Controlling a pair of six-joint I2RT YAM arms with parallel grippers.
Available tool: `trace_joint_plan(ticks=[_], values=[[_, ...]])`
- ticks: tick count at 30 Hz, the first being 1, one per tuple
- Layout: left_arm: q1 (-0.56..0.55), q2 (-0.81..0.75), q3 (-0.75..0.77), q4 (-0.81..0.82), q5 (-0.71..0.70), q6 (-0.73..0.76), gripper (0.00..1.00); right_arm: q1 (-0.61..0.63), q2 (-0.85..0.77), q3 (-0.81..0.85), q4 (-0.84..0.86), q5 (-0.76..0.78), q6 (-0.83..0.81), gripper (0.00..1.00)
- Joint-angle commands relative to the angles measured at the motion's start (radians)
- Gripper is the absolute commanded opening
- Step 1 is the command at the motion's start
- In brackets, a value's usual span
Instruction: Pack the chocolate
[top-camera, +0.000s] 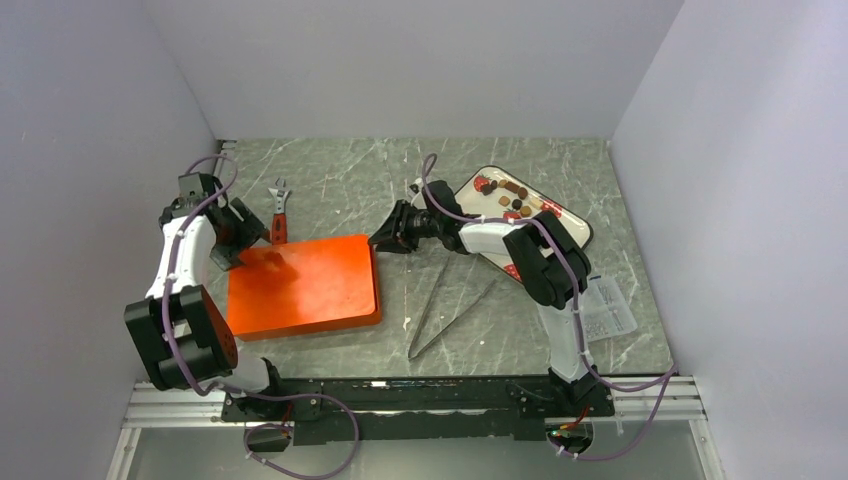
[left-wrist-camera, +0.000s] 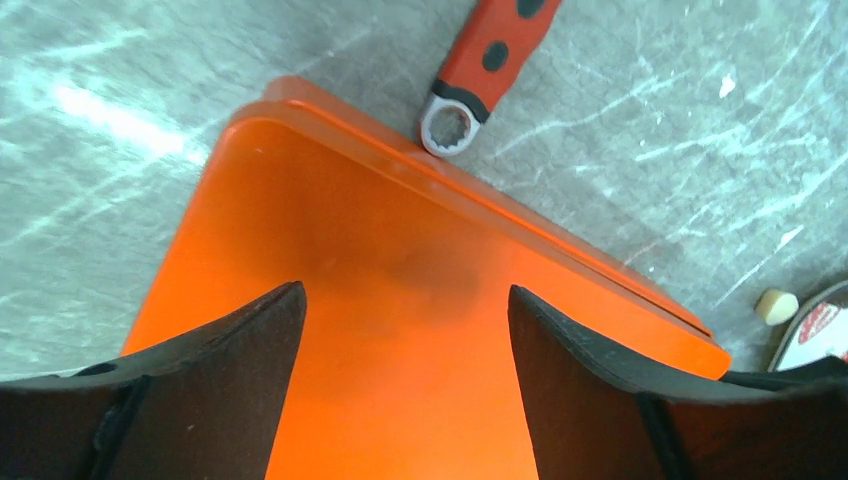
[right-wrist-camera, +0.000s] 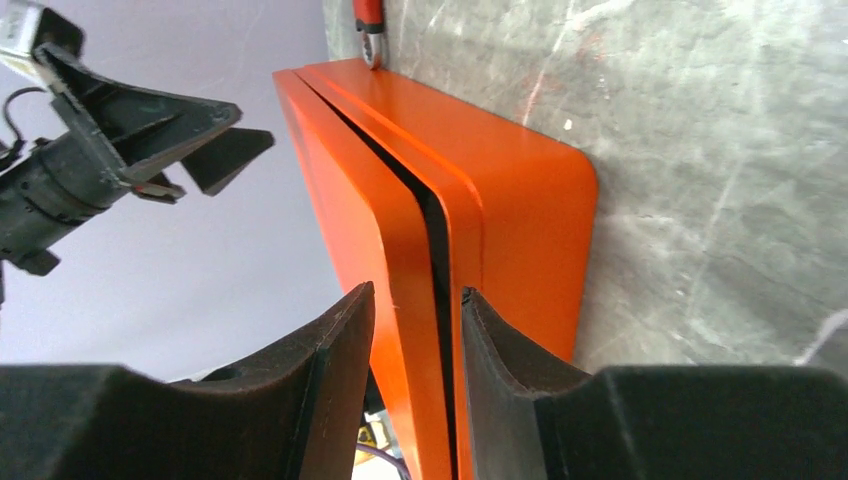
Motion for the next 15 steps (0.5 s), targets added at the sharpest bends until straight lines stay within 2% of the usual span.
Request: trace_joint_plan(ticks=[1, 6, 10, 15], values=[[0.007, -0.059, 0.078, -0.043, -0.169, 0.03, 0.82, -0.012, -0.051, 0.036, -0.054, 0.034, -0.061, 0.4], [0.072, -0.12, 0.027, -0.027, -0.23, 0.048, 0.96, -0.012, -0.065, 0.053, -0.088, 0.043, -0.094, 0.43], [0.177, -0.129, -0.085, 0.057, -0.084, 0.063, 1.0, -0.012, -0.093, 0.039, -0.085, 0.054, -0.115, 0.53], [0.223, -0.16, -0.198, 0.186, 0.073, 0.065, 0.99, -0.012, -0.136, 0.0, -0.06, 0.072, -0.14, 0.73]])
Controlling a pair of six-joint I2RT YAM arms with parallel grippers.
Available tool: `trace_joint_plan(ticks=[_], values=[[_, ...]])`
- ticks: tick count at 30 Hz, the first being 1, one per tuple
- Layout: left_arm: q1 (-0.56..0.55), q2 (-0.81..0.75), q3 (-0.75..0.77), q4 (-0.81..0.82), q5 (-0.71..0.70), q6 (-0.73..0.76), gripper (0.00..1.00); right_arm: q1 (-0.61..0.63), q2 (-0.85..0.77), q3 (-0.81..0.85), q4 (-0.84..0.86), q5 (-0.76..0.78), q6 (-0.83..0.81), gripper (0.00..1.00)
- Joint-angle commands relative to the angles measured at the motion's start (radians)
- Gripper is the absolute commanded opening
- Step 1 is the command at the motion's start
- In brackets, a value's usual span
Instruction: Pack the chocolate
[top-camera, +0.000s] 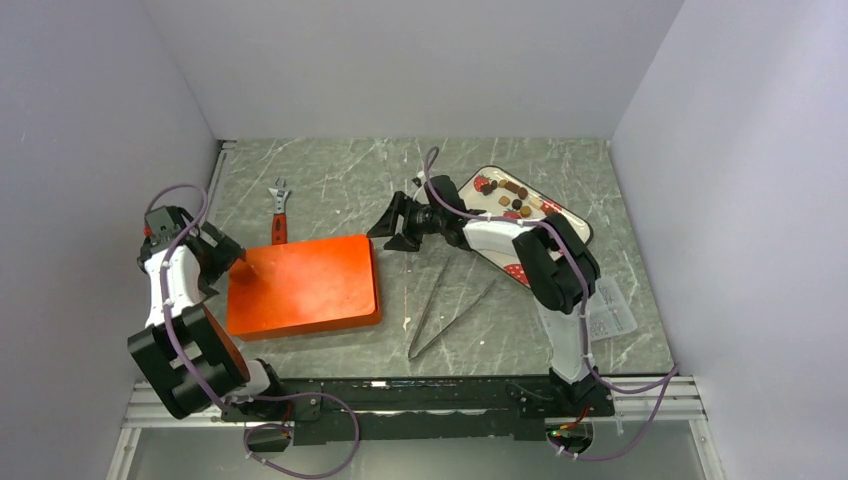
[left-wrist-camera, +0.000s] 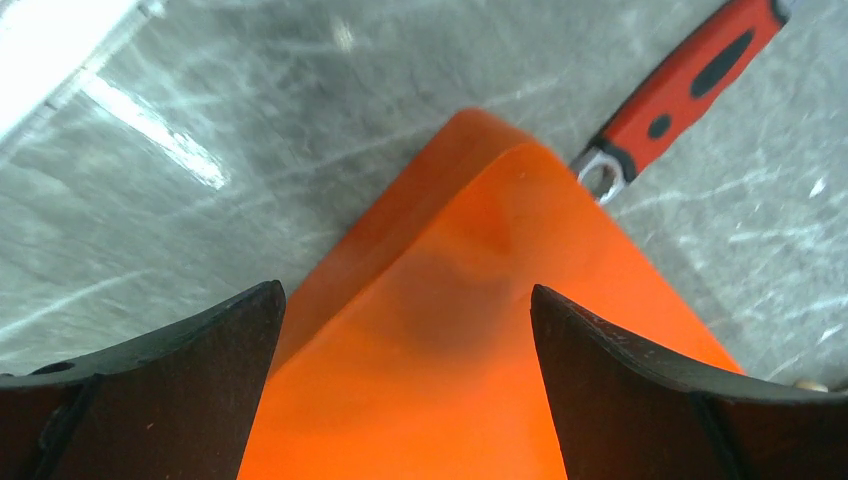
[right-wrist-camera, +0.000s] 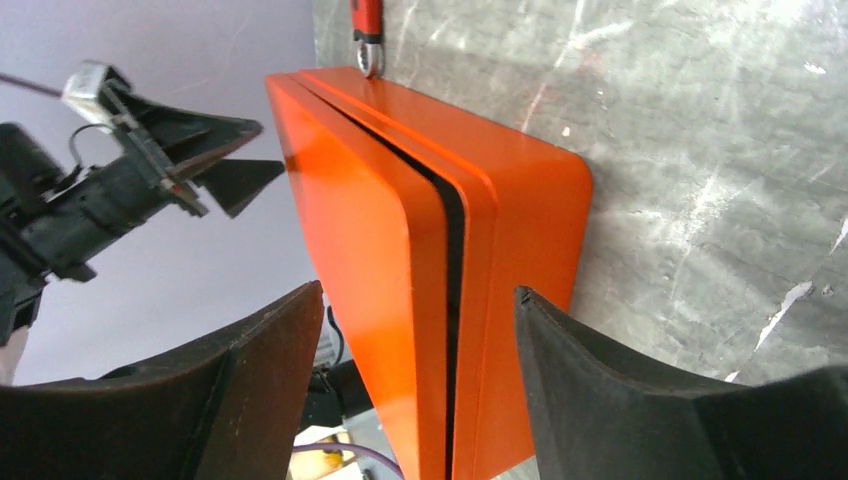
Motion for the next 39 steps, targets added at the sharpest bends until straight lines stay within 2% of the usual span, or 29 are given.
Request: trace_joint_plan(ticks=[1, 3, 13, 22, 26, 30, 39], values=[[0.014, -0.039, -0.069, 0.124, 0.161, 0.019, 1.0, -0.002, -0.1, -0.016, 0.041, 0.033, -0.053, 0.77], [0.014, -0.052, -0.083, 0.142, 0.178, 0.02, 0.99, 0.008, -0.121, -0.028, 0.025, 0.051, -0.086, 0.8], [0.014, -0.032, -0.069, 0.062, 0.137, 0.025, 1.0, 0.076, -0.179, -0.016, -0.209, 0.222, -0.232, 0.78], [0.013, -0.002, -0.055, 0.038, 0.136, 0.023, 0.95, 0.142, -0.191, -0.037, -0.221, 0.263, -0.26, 0.75], [0.005, 0.018, -0.043, 0.036, 0.148, 0.012, 0.91, 0.154, -0.177, -0.018, -0.241, 0.259, -0.264, 0.72], [-0.008, 0.044, -0.023, 0.029, 0.136, 0.005, 0.88, 0.162, -0.163, -0.001, -0.249, 0.257, -0.264, 0.64], [-0.026, 0.103, 0.008, 0.026, 0.118, -0.009, 0.84, 0.158, -0.11, 0.059, -0.288, 0.251, -0.283, 0.59]])
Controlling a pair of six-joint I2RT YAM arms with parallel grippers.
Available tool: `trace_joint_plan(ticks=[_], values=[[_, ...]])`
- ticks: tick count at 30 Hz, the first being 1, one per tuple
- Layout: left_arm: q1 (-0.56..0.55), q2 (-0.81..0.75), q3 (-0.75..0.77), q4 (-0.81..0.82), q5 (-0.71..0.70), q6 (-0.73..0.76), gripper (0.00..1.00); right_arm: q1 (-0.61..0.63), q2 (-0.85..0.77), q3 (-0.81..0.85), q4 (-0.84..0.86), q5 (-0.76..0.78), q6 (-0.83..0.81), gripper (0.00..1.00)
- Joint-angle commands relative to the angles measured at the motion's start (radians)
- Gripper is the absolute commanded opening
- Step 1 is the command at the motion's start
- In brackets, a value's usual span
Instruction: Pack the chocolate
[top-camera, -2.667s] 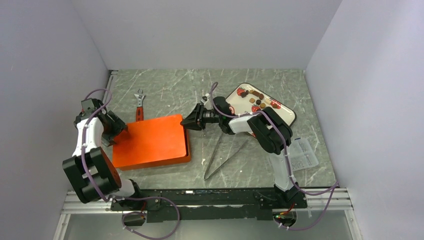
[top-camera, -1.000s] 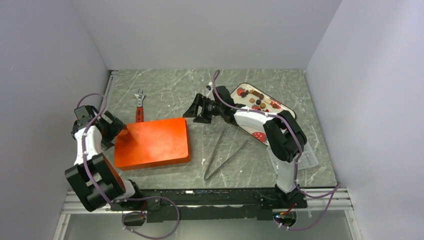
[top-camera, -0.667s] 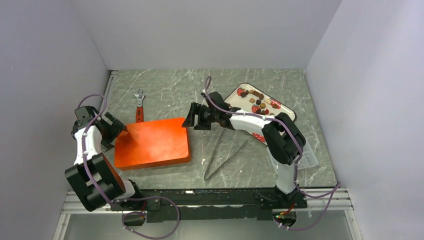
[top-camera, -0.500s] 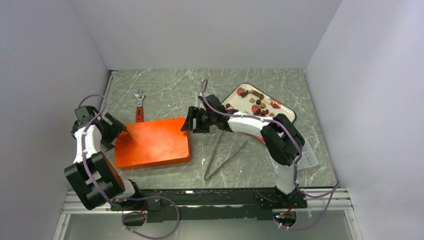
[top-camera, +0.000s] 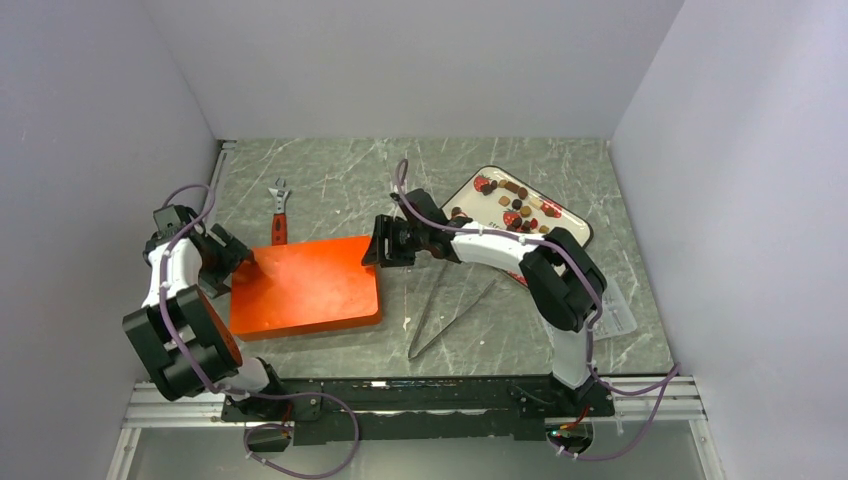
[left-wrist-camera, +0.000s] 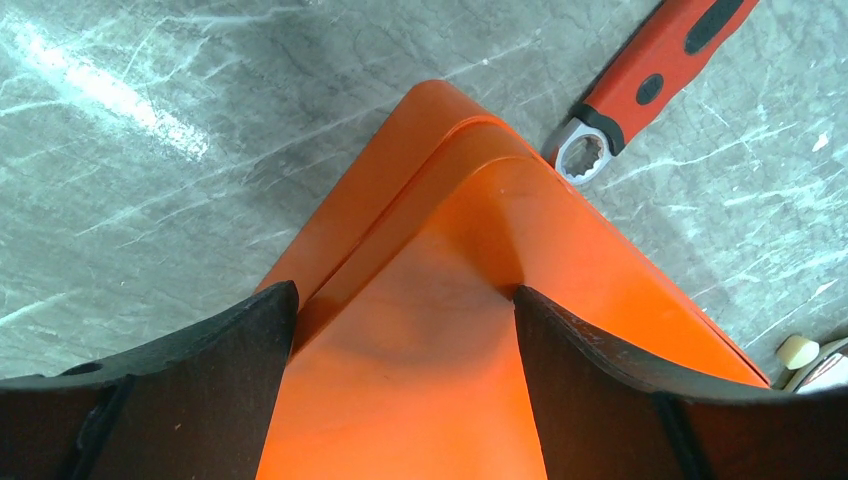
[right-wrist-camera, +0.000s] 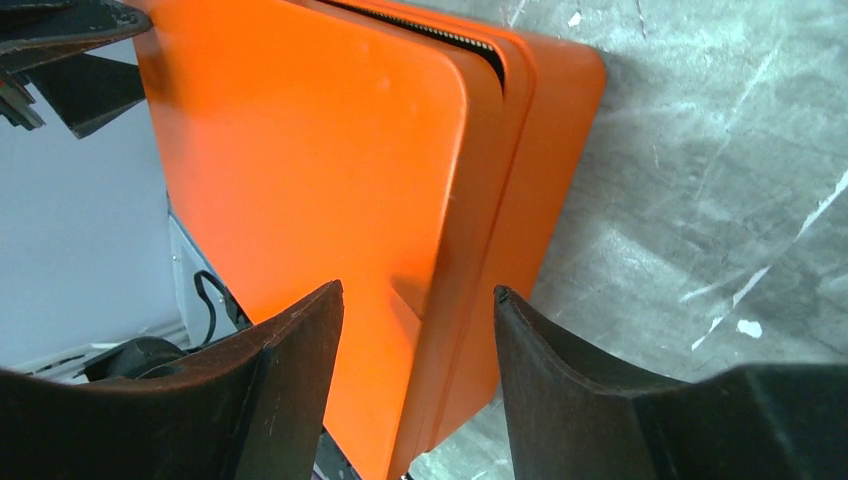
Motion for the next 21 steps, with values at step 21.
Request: trace_joint_plan(ticks=[21], values=[[-0.105, 0.145, 0.182, -0.031, -0.014, -0.049, 0.83, -0.043, 0.127, 0.126, -0.03, 0.005, -0.043, 0.53]])
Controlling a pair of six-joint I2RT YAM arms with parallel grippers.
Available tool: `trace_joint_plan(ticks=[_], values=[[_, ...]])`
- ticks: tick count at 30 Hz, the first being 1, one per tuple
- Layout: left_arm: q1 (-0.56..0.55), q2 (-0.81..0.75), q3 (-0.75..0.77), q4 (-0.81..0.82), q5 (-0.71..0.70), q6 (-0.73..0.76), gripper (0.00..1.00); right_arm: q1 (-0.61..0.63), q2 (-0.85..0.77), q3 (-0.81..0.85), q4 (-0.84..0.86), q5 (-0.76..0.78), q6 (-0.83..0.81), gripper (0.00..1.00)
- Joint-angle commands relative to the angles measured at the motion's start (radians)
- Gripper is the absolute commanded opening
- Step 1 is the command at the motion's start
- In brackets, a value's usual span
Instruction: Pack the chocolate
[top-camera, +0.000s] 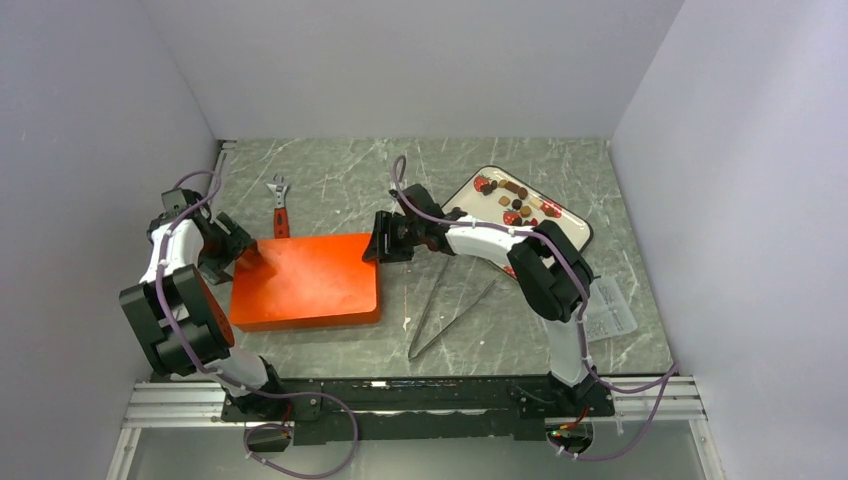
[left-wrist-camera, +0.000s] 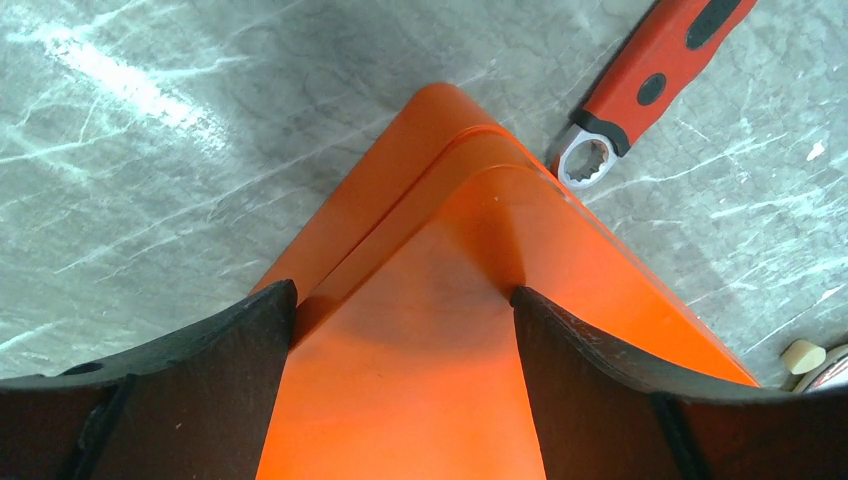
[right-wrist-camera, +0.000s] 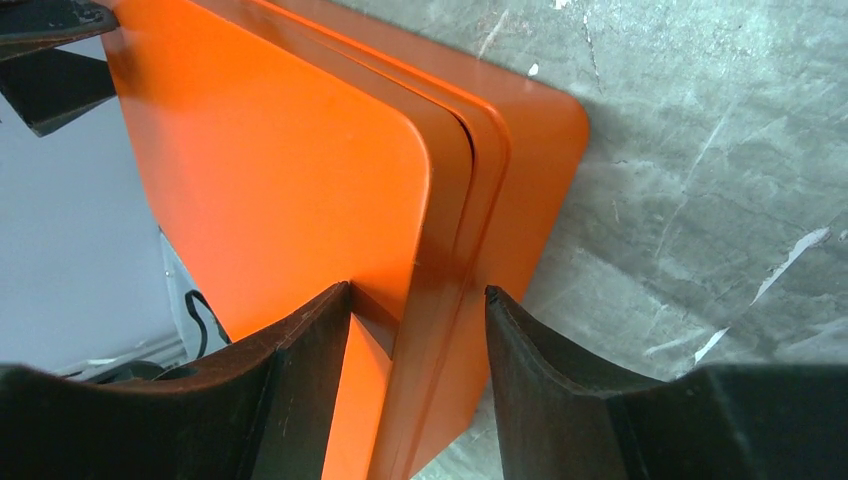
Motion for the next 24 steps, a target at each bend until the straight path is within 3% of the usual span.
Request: trace_joint_plan(ticks=[1, 12, 20, 24], values=[[-0.065, 0.021, 0.054, 0.015, 0.008, -0.051, 0.84, -0.016, 0.032, 0.047, -0.014, 0.021, -0.031, 0.53], [-0.175, -0.062, -0.008, 0.028, 0.038, -0.177, 0.84, -0.076, 0.048, 0.06, -0.036, 0.018, -0.055, 0.53], [-0.185, -0.073, 0.046, -0.056, 0.007, -0.039, 0.92, -0.08, 0.038, 0.051, -0.044, 0.028, -0.064, 0.53], [-0.183, -0.05, 0.055, -0.078, 0.015, 0.001, 0.91, -0.081, 0.037, 0.043, -0.04, 0.027, -0.063, 0.53]])
